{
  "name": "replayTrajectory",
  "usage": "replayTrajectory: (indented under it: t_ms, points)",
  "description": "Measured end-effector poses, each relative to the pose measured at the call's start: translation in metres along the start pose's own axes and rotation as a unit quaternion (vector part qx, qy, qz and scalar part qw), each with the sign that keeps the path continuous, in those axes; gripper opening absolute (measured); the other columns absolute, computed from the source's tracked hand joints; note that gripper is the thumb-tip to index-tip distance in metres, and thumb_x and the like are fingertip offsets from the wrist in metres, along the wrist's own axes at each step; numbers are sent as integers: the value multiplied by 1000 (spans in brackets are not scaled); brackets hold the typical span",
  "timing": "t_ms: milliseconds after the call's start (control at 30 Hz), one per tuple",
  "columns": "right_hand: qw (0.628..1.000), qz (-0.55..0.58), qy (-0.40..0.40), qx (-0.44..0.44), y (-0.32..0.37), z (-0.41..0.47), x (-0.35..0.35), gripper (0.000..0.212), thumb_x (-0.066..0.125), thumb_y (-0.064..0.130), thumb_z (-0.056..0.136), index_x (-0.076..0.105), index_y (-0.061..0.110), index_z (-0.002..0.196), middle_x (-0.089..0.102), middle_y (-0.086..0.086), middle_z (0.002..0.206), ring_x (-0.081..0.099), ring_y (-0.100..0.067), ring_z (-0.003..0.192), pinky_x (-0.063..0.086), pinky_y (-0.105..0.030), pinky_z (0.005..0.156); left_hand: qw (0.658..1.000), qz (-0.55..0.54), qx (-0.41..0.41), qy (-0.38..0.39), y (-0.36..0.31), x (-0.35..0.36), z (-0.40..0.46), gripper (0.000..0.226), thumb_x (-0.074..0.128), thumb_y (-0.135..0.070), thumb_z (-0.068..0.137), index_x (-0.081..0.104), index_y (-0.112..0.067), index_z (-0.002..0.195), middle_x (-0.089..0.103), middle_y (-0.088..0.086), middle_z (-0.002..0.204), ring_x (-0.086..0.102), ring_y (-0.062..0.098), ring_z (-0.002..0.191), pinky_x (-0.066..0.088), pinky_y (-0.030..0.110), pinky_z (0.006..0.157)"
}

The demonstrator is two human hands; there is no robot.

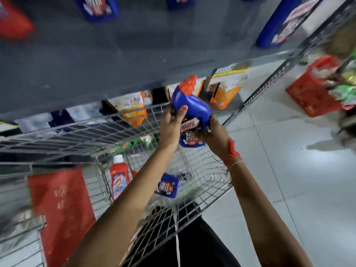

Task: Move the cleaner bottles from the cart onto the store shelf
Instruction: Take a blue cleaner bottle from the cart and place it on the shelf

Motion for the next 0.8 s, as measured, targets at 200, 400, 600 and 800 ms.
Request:
replayTrajectory:
  t_ms: [200, 400, 600, 800]
  points:
    - [981, 53, -128, -136, 96, 30, -85, 68, 73, 33, 64, 47, 9, 123, 67, -8, 104, 63, -31, 98, 52, -43, 80, 980, -27, 194, 16, -132, 43, 26, 24, 62, -29, 72, 58, -13, 89, 64, -10, 73, 58, -6, 66, 48, 13, 65]
    - [978, 25, -154, -140, 132, 88, -103, 64, 74, 11, 71, 42, 4, 126, 65, -22, 112, 60, -38, 104, 46, -35, 80, 977, 2, 215, -8, -169, 51, 73, 10, 60, -18, 79, 62, -12, 88, 69, -17, 61, 58, -8, 63, 47, 9, 63]
    - [983, 57, -125, -119, 131, 113, -86, 60, 72, 9, 72, 42, 1, 124, 64, -23, 112, 60, -39, 104, 49, -40, 84, 973, 48, 223, -38, -174, 46, 92, 8, 59, -21, 82, 60, -23, 74, 67, -18, 55, 59, -7, 59, 48, 12, 60]
    - [958, 147, -194, -149, 123, 98, -77, 61, 67, 0, 72, 41, -3, 127, 56, -19, 123, 55, -27, 114, 48, -41, 99, 965, 71, 244, -66, -156, 31, 80, 30, 57, -23, 84, 57, -6, 109, 60, 0, 101, 59, 0, 90, 47, 11, 77]
Point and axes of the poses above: each hand's wrist, its own z-axis towards the middle knuckle, its own x-axis out of the palm, y = z × x, the point moved 5 cm from there along z, towards the middle knuckle
